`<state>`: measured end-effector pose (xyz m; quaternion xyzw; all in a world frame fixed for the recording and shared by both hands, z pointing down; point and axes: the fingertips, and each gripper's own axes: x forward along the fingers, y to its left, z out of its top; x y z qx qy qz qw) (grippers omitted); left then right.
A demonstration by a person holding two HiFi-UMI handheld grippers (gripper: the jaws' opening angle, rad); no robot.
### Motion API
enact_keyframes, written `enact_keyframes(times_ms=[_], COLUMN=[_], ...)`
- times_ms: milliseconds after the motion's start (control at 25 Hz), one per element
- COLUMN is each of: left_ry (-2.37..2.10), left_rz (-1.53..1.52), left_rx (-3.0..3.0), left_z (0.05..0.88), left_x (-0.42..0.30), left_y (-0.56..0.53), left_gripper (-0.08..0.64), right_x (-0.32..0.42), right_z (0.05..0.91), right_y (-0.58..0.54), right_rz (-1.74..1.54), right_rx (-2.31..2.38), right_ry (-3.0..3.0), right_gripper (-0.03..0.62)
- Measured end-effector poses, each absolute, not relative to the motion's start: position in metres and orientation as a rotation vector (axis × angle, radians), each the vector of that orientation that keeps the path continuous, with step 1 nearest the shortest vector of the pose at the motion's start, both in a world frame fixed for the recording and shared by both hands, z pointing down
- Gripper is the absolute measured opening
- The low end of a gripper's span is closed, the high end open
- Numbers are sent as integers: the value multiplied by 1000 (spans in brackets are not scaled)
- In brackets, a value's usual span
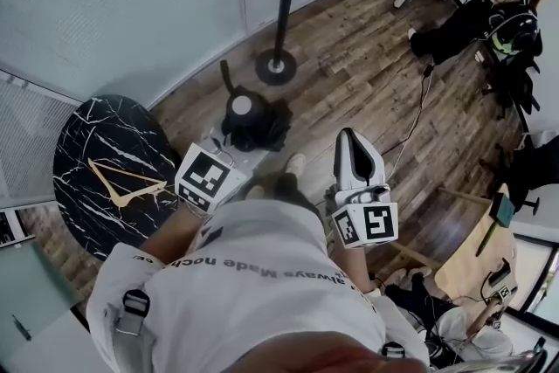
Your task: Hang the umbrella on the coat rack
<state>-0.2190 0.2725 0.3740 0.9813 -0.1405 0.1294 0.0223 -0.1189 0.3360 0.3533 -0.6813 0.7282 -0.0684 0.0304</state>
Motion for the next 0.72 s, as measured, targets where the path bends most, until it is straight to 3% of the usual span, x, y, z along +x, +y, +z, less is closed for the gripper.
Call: enact_keyframes(times_ms=[440,720], left_ry=[-465,-548], left_rz=[411,415], left_rx=[3061,3009], left_z=[361,367], left_x=[-56,-16], left_y=[210,172], left_gripper=[242,242], right_x=[54,100], right_z=[347,354], right_y=[278,240], right_rz=[-196,-225], right_rx=[-2063,-2015], right_ry=[2240,2300], right_gripper=[2,2])
